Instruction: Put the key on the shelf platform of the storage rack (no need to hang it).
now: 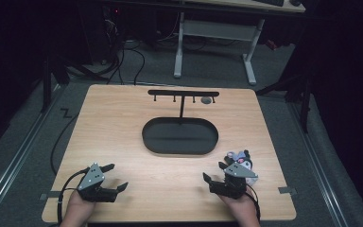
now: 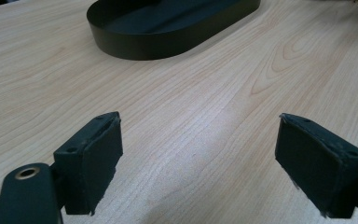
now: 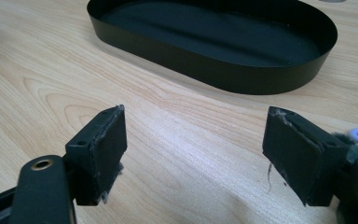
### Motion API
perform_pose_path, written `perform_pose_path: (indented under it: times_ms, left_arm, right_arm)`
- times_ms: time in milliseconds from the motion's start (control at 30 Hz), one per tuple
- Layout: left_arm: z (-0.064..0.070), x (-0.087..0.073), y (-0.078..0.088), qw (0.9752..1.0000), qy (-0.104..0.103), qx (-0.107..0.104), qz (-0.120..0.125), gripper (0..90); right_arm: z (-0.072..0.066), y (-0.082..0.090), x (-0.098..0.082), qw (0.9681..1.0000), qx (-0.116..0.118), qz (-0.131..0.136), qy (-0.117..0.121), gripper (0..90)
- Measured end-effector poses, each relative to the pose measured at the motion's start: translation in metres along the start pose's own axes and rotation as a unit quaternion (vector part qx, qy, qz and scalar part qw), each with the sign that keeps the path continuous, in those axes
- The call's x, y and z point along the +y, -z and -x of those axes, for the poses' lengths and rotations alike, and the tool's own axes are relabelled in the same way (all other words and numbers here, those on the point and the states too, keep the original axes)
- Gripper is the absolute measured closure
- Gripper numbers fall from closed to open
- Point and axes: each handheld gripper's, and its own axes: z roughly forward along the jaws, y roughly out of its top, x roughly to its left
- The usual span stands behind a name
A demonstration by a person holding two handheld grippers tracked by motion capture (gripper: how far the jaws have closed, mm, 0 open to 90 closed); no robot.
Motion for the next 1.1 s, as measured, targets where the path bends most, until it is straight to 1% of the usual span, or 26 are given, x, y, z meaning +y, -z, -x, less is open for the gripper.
perform_pose_path:
  times_ms: [200, 400, 600, 1000, 1100]
  left_arm:
    - [-0.0002, -0.0001, 0.0004, 1.0, 0.0, 0.001, -0.001, 15.6]
    - [-0.0001, -0.0002, 0.0003, 1.0, -0.001, 0.0, -0.002, 15.6]
    - [0.0003, -0.0002, 0.0, 1.0, -0.002, 0.0, -0.002, 15.6]
    - [0.001, 0.0, -0.0004, 1.0, -0.006, -0.001, -0.006, 15.6]
    - [0.0012, 0.0001, -0.0005, 0.9999, -0.008, -0.001, -0.006, 15.6]
  right_arm:
    - [-0.0014, -0.0003, 0.002, 0.9998, -0.001, -0.016, 0.008, 24.2]
    - [-0.0017, -0.0009, 0.0026, 0.9995, 0.001, -0.03, 0.01, 26.0]
    - [-0.0014, -0.0006, 0.0041, 0.9988, 0.002, -0.048, 0.008, 28.0]
    - [-0.0034, -0.0008, 0.0068, 0.9964, 0.001, -0.084, 0.004, 31.8]
    - [-0.0044, -0.0012, 0.0075, 0.9955, -0.002, -0.094, 0.01, 32.2]
